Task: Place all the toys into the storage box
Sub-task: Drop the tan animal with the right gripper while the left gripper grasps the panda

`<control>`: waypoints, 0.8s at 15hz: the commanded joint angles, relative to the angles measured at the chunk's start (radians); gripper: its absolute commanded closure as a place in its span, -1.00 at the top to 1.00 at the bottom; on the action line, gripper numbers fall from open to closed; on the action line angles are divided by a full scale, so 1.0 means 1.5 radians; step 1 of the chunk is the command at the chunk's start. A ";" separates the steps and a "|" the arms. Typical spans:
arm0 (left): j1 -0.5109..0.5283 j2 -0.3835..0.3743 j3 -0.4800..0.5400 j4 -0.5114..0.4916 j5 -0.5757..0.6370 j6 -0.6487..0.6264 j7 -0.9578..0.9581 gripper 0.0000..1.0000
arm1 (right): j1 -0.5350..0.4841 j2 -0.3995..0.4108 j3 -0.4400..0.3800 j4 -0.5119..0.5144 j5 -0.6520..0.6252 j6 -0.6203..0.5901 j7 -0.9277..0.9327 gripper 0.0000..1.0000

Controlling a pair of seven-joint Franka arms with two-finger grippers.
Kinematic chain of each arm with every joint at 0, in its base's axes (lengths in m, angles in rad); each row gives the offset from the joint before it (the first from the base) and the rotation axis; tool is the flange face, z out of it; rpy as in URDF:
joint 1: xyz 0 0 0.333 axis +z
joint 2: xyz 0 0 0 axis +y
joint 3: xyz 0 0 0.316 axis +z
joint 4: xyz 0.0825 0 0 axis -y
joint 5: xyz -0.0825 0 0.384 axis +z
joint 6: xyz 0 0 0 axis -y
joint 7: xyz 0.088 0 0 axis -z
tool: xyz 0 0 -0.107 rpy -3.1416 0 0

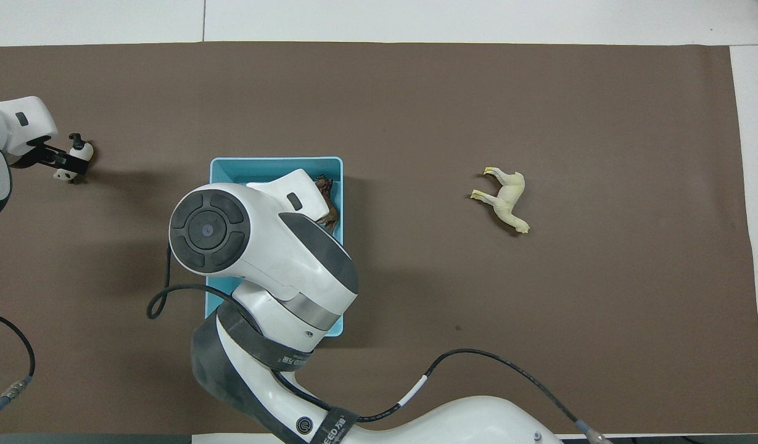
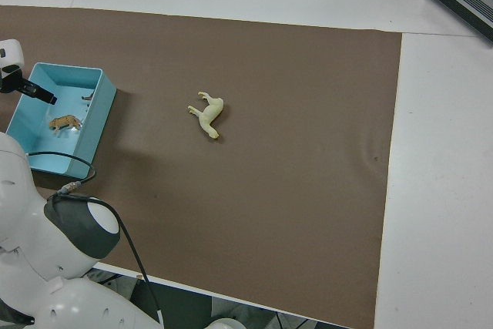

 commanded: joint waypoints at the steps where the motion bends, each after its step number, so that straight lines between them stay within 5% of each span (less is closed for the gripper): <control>1: 0.000 0.013 0.005 -0.025 0.022 0.058 0.002 1.00 | -0.045 -0.034 -0.023 0.007 0.000 -0.063 0.015 1.00; 4: -0.007 0.038 0.005 -0.011 0.022 0.072 -0.002 1.00 | -0.129 -0.044 -0.029 -0.018 -0.011 -0.100 0.001 1.00; 8: -0.006 0.050 0.005 -0.013 0.025 0.109 -0.002 1.00 | -0.222 -0.105 -0.030 -0.141 -0.020 -0.098 -0.130 1.00; 12: -0.003 0.052 0.005 -0.030 0.029 0.139 -0.002 1.00 | -0.300 -0.154 -0.030 -0.281 -0.019 0.025 -0.185 1.00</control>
